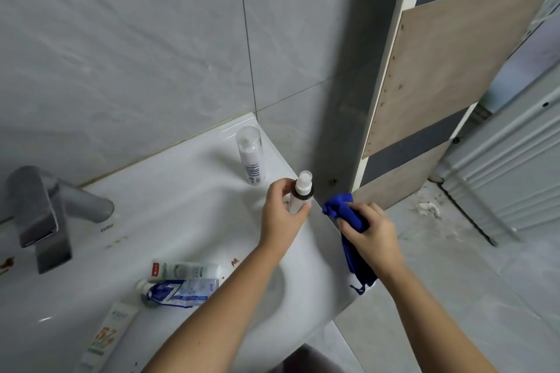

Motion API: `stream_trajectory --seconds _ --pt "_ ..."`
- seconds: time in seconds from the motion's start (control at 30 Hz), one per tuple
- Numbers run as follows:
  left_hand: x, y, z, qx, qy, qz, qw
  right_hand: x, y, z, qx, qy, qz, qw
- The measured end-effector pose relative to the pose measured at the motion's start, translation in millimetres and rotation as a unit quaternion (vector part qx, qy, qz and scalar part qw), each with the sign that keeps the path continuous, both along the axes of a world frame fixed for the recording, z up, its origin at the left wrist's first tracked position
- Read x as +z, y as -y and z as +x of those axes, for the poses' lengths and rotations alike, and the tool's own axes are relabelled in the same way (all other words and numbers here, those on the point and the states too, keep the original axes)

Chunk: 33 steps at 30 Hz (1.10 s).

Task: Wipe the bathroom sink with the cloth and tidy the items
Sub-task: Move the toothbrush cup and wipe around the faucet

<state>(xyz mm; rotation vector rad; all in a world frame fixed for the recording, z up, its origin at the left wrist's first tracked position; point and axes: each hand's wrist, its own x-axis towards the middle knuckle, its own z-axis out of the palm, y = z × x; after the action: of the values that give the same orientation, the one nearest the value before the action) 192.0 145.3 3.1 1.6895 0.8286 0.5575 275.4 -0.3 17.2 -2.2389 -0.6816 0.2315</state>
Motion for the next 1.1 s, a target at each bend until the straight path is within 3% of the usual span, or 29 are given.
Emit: stream_trajectory --seconds 0.23,0.5,0.67,0.8,1.1 --pt "-4.0 -1.7 -23.9 -0.035 -0.037 0.029 0.998 11.1 6.3 -25.7 0.006 0.001 0.003 1.000" --pt "17.0 1.2 -154.0 0.030 0.018 0.137 0.990 21.3 -16.3 -95.2 0.112 0.006 0.002 0.994" --pt "21.3 -21.4 -254.9 0.150 -0.014 0.165 0.975 24.5 -60.8 -151.9 0.223 -0.001 0.000 0.975" --pt "22.3 -40.5 -330.3 0.277 -0.040 0.131 0.951 23.8 -105.1 -203.6 0.295 -0.010 -0.007 0.955" --pt "7.4 -108.1 -459.1 0.440 -0.085 0.153 0.881 16.6 -188.8 -305.5 0.409 -0.023 -0.012 0.912"
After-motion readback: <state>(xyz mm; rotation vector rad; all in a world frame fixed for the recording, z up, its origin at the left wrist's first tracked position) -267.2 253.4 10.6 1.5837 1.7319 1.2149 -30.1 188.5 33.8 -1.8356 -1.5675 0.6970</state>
